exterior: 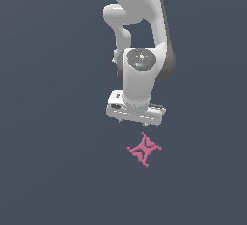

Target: Pick up the object and move it to a goal position.

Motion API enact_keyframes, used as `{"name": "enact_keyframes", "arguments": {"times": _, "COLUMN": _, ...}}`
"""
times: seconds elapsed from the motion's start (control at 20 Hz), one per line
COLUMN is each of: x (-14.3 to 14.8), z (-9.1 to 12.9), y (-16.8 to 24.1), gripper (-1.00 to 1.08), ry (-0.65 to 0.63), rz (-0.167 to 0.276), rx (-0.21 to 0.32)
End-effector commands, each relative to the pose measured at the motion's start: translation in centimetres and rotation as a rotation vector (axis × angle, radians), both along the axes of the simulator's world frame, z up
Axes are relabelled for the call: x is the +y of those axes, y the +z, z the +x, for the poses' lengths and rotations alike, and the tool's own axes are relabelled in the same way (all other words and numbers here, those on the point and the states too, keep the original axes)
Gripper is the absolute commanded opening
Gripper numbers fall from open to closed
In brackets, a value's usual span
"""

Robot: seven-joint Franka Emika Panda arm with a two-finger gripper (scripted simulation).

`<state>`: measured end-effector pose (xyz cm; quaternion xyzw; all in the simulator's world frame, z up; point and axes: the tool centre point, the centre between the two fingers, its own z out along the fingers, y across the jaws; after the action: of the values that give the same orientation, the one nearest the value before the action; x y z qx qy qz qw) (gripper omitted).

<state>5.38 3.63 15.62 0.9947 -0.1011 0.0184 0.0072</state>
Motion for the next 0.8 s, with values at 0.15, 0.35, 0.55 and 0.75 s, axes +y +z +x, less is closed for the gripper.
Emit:
{"name": "enact_keyframes", "arguments": {"times": 0.15, "x": 1.2, "z": 1.7, "y": -1.9, "gripper": 1.00, "ry": -0.139, "rz": 0.010, "rx": 0.007}}
{"name": "enact_keyframes", "arguments": {"times": 0.35, "x": 2.2, "z": 2.9, "y": -3.4, "gripper": 1.00, "ry": -0.239, "rz": 0.016, "rx": 0.012}}
{"name": "enact_keyframes", "arguments": {"times": 0.55, "x": 3.2, "z": 3.9, "y": -4.9, "gripper": 1.00, "ry": -0.339, "rz": 0.021, "rx": 0.017}}
{"name": "enact_keyframes", "arguments": {"times": 0.75, "x": 4.2, "z": 4.8, "y": -6.4, "gripper": 1.00, "ry": -0.429, "rz": 0.024, "rx": 0.021}}
